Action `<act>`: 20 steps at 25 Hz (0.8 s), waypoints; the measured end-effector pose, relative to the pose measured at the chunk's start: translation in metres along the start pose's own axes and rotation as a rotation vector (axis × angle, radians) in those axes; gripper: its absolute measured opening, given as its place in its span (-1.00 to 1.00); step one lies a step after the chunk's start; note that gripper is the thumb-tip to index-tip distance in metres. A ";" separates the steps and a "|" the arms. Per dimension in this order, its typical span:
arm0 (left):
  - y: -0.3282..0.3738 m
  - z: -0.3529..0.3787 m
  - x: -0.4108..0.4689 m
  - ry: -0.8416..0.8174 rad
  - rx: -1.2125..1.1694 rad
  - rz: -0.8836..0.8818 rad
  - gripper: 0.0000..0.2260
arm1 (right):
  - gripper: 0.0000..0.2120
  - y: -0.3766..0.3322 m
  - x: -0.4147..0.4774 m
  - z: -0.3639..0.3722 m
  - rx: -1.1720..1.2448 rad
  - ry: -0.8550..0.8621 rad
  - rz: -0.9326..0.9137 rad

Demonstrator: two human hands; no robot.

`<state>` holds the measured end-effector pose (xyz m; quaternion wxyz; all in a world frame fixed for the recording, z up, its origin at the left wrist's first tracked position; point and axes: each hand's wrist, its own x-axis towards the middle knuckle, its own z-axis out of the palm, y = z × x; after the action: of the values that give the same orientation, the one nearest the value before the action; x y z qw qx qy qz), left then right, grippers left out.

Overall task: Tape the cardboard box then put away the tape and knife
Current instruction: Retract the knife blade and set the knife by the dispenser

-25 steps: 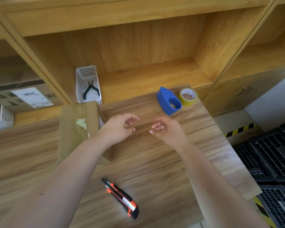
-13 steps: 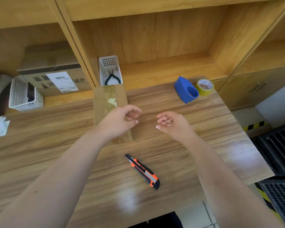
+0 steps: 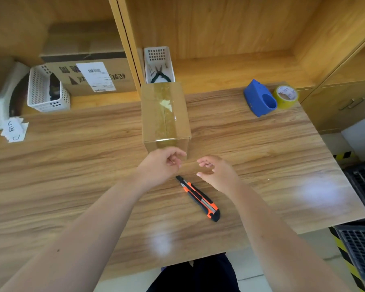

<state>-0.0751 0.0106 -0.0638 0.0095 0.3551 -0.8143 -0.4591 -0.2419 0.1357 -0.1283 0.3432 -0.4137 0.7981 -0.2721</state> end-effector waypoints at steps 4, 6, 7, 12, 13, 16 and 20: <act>-0.034 0.021 -0.001 0.002 -0.072 -0.122 -0.77 | -0.65 0.013 -0.001 0.028 -0.183 -0.003 0.109; -0.050 0.031 -0.001 0.031 -0.146 -0.214 -0.79 | -0.56 0.017 -0.003 0.038 -0.322 -0.013 0.186; -0.058 0.037 0.000 0.039 -0.185 -0.261 -0.80 | -0.51 0.018 -0.006 0.044 -0.396 -0.042 0.216; -0.079 0.059 0.002 0.035 -0.347 -0.447 -0.80 | -0.49 0.025 -0.014 0.070 -0.591 -0.090 0.207; -0.082 0.062 0.002 0.048 -0.405 -0.478 -0.80 | -0.53 0.025 -0.014 0.073 -0.566 -0.072 0.212; -0.078 0.070 0.004 0.075 -0.632 -0.582 -0.82 | -0.61 0.024 -0.016 0.069 -0.395 -0.009 0.269; -0.061 0.101 0.011 0.043 -0.777 -0.648 -0.80 | -0.68 0.025 -0.022 0.055 -0.182 0.100 0.313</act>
<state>-0.0829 0.0589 -0.1713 0.0147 0.5693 -0.4308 -0.7000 -0.2019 0.1588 -0.1724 0.3025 -0.2998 0.8901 -0.1624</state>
